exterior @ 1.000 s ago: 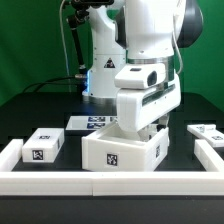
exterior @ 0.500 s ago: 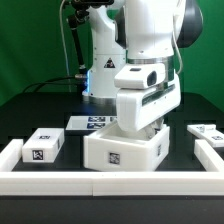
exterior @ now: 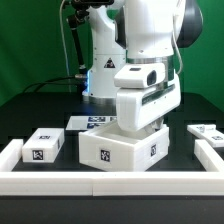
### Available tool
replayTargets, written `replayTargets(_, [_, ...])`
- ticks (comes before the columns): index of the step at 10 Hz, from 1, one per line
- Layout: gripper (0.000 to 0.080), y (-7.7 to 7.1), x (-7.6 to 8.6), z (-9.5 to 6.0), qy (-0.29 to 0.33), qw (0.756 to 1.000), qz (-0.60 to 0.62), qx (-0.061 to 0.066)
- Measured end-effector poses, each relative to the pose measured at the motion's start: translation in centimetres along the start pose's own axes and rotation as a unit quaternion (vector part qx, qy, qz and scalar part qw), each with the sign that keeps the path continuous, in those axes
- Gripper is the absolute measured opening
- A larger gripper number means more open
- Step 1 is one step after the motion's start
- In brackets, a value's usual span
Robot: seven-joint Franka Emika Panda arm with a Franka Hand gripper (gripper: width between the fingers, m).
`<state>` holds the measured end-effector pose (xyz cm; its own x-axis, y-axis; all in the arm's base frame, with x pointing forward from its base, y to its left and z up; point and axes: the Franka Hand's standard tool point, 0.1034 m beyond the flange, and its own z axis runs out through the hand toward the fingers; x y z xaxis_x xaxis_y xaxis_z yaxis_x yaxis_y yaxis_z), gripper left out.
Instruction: Assemble cabinet
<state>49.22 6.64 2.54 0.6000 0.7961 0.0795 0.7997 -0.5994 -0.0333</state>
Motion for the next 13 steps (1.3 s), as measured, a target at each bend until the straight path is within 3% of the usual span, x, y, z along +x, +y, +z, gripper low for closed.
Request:
replayTargets(5, [0.0036, 1.1, 0.9, -0.3, -0.019, 0.986, -0.163, 0.005])
replayTargets(11, [0.0036, 1.2, 0.9, -0.1, -0.022, 0.982, -0.185, 0.004])
replayTargets(12, [0.0036, 1.8, 1.6, 0.1, -0.021, 0.974, -0.225, 0.002])
replayTargets(13, [0.0036, 1.7, 2.0, 0.2, -0.025, 0.97, -0.243, 0.008])
